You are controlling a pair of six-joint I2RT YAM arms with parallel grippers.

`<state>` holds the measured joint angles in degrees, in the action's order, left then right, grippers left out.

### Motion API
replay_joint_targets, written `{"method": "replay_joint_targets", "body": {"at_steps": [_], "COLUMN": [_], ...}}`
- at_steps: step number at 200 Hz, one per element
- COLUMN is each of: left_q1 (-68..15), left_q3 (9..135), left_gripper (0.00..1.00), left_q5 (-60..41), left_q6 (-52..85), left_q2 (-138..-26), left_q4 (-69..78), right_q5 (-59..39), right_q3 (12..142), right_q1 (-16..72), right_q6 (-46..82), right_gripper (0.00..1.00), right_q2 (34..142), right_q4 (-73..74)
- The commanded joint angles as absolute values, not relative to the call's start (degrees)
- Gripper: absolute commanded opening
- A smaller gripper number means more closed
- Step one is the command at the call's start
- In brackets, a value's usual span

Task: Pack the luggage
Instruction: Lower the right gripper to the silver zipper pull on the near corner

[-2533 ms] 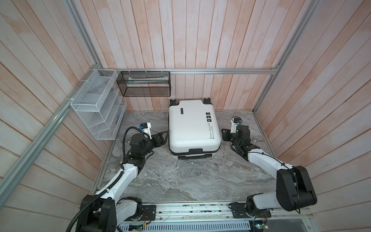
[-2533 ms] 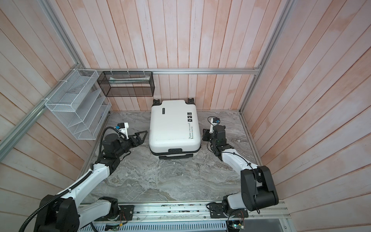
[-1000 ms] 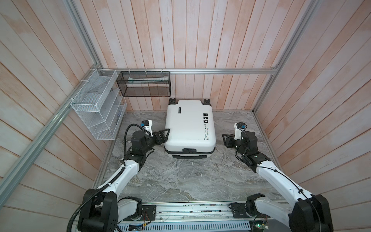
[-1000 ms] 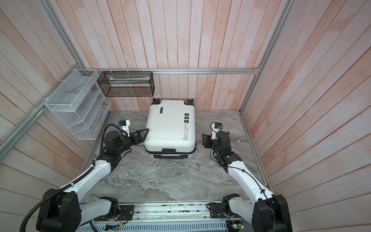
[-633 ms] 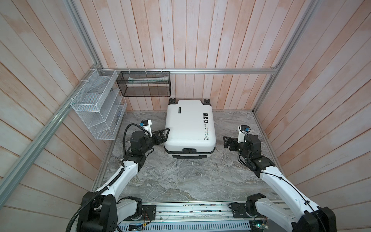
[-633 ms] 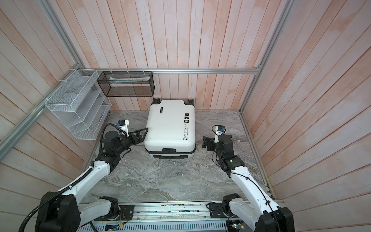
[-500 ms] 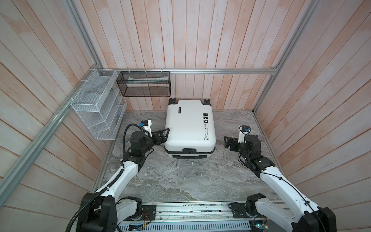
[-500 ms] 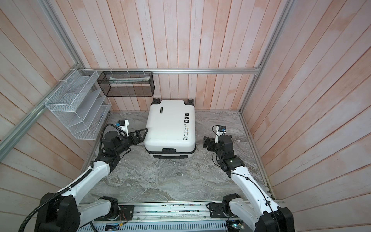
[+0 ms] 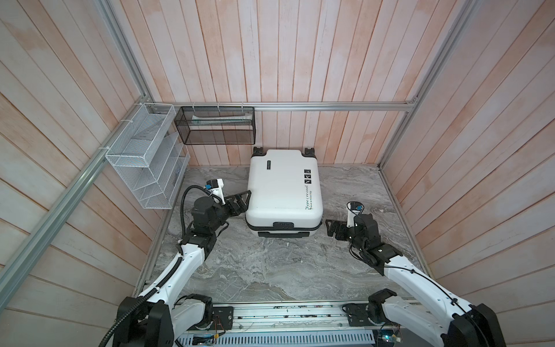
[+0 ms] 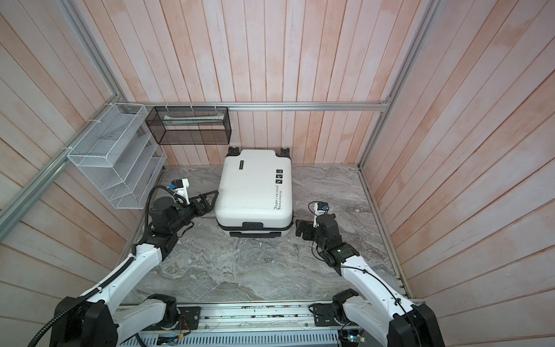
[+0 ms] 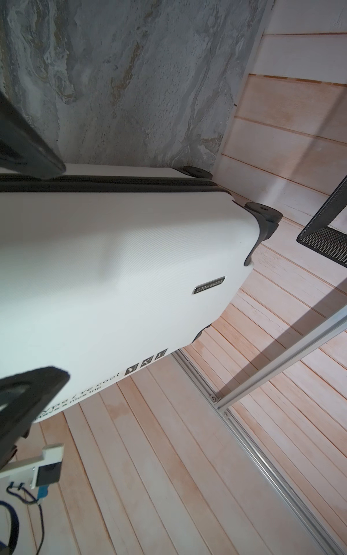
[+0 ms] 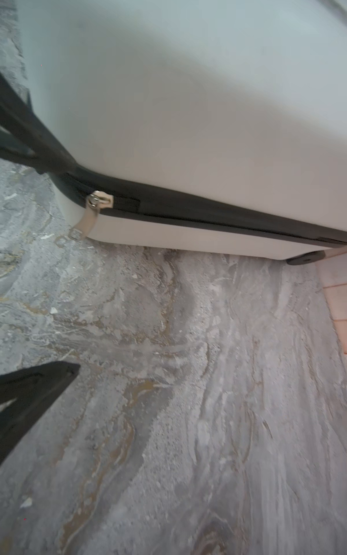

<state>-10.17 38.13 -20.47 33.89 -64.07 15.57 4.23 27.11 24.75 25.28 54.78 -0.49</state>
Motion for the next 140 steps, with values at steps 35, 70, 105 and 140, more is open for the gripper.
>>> {"method": "replay_joint_targets", "body": {"at_steps": [35,70,105,140], "left_q1": [-10.2,-10.2,-10.3,-10.2], "left_q3": [36.7,36.3,34.9,33.9], "left_gripper": [1.0,1.0,1.0,1.0], "left_q5": [-21.1,-22.7,-22.4,-22.9], "left_q6": [35.1,36.2,38.1,40.0], "left_q2": [-62.9,-62.4,-61.3,-61.3], "left_q4": [16.6,17.1,18.9,21.3], "right_q5": [10.7,11.7,12.8,14.4], "right_q3": [20.1,17.4,17.9,17.8], "right_q1": [28.2,29.1,30.9,31.6], "right_q6": [26.8,25.3,21.7,19.0], "right_gripper": [0.79,0.72,0.68,0.67], "right_q2": [51.3,52.5,55.3,59.4], "right_q4": [3.3,6.5,9.9,15.0]}}
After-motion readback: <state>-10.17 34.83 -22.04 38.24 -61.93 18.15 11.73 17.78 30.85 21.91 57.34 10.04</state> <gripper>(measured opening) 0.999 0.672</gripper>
